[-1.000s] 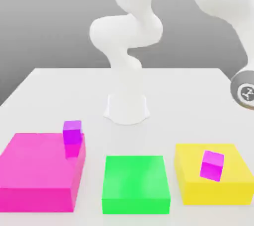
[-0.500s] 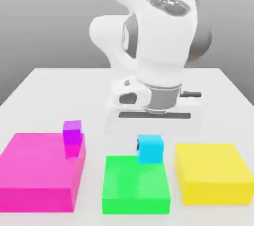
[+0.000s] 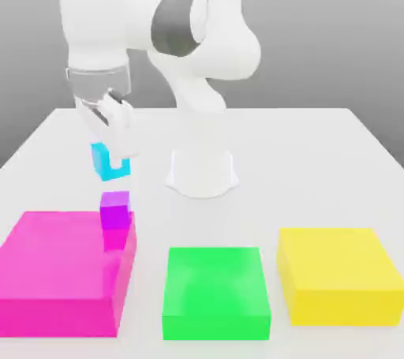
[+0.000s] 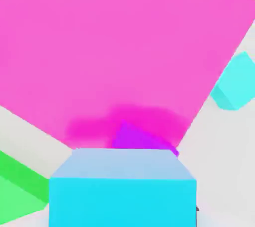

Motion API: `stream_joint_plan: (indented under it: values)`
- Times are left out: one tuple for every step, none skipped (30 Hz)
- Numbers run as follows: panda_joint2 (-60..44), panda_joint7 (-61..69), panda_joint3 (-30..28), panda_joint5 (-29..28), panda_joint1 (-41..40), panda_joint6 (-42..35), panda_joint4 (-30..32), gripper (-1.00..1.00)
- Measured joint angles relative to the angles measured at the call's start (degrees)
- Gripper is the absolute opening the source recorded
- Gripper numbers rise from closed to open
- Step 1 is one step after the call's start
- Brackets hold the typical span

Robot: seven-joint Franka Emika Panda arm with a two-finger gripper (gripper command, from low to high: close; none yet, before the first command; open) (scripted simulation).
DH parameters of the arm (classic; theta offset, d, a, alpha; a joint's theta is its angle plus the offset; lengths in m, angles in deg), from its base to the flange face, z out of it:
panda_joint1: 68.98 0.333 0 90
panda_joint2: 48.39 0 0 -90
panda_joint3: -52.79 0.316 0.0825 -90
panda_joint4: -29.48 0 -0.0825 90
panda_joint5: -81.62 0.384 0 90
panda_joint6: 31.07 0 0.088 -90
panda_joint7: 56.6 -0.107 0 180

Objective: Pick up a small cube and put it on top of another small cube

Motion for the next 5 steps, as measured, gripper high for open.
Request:
stream_joint_plan:
  values:
    - [-1.8, 0.0, 0.0, 0.0, -0.1, 2.4, 0.6, -1.0]
    - [-3.7, 0.0, 0.0, 0.0, -0.2, 4.8, 1.1, -1.0]
    - [-4.9, 0.0, 0.0, 0.0, -0.2, 6.4, 1.5, 1.0]
    - [-4.9, 0.0, 0.0, 0.0, -0.2, 6.4, 1.5, 1.0]
    - [-4.9, 0.0, 0.0, 0.0, -0.2, 6.4, 1.5, 1.0]
